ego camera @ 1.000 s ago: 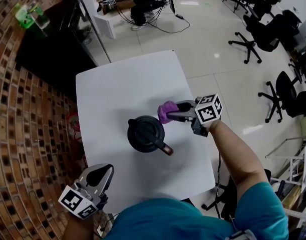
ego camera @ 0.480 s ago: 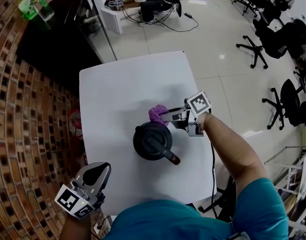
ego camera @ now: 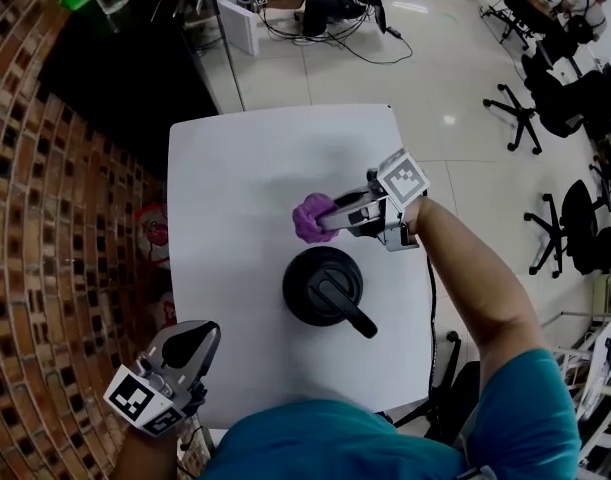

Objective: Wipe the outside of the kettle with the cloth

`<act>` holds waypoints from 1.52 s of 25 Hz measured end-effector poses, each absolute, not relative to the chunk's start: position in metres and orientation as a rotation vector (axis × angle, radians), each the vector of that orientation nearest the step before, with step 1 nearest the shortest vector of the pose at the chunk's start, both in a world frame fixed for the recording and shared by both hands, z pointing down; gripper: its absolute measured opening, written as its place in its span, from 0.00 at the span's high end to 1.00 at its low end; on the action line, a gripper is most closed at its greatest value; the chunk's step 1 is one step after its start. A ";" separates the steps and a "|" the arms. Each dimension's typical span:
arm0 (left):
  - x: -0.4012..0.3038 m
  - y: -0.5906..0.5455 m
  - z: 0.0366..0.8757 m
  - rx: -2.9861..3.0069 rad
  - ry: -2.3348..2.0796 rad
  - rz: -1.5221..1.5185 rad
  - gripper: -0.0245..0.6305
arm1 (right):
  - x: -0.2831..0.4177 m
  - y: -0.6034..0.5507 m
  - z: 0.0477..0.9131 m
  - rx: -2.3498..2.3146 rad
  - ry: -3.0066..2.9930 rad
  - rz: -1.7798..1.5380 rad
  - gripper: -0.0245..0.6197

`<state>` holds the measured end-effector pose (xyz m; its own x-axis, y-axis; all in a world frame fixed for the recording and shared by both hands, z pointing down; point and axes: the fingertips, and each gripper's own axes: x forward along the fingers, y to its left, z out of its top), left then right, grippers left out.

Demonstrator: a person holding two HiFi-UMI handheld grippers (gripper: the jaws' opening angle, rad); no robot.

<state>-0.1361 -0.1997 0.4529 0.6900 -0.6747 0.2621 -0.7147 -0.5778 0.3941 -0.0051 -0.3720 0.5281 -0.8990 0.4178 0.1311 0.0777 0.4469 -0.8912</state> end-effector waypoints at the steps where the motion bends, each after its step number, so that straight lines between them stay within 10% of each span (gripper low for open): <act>1: -0.138 -0.200 0.453 2.423 -1.076 0.108 0.96 | -0.014 -0.365 0.526 -0.506 -2.333 1.427 0.68; 38: -0.226 -0.121 0.431 2.333 -1.276 -0.107 0.96 | -0.077 -0.254 0.551 -0.815 -1.041 -0.033 0.68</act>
<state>-0.2258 -0.1213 0.4313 0.5630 -0.8117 0.1551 -0.7747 -0.4530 0.4412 -0.0774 -0.2538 0.5505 0.5318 0.3415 0.7750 0.3903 0.7133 -0.5821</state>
